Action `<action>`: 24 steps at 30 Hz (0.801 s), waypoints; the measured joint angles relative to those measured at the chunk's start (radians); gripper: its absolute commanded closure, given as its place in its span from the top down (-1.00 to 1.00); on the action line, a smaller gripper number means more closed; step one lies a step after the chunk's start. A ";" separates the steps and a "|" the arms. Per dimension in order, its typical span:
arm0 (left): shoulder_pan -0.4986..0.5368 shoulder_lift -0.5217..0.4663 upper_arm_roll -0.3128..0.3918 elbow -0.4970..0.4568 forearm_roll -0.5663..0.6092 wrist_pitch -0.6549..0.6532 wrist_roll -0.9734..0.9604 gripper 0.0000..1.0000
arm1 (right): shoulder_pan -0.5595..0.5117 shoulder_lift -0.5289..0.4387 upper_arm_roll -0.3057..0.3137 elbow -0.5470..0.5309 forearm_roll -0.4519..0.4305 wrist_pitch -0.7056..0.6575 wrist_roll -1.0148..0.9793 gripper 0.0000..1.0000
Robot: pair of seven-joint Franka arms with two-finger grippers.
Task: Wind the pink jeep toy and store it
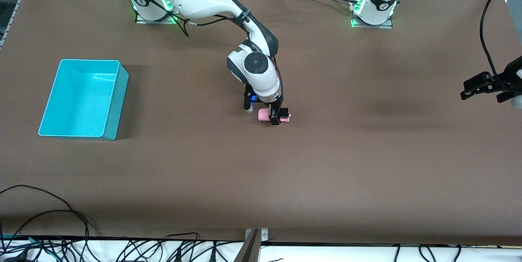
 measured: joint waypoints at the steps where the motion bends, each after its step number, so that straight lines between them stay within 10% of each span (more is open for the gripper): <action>1: 0.000 0.000 0.000 0.000 0.000 0.000 0.000 1.00 | 0.000 0.002 -0.001 0.000 0.000 0.000 0.000 1.00; 7: 0.000 0.000 0.000 0.000 0.000 0.000 0.000 1.00 | 0.000 0.017 -0.002 0.000 -0.023 0.010 0.000 0.92; 13: 0.000 0.000 0.000 0.000 0.000 0.000 0.000 1.00 | 0.008 0.031 -0.002 0.000 -0.050 0.015 0.003 -1.00; 24: 0.000 0.000 0.000 0.000 0.000 0.000 0.000 1.00 | 0.011 0.032 -0.009 0.011 -0.072 0.013 0.014 -1.00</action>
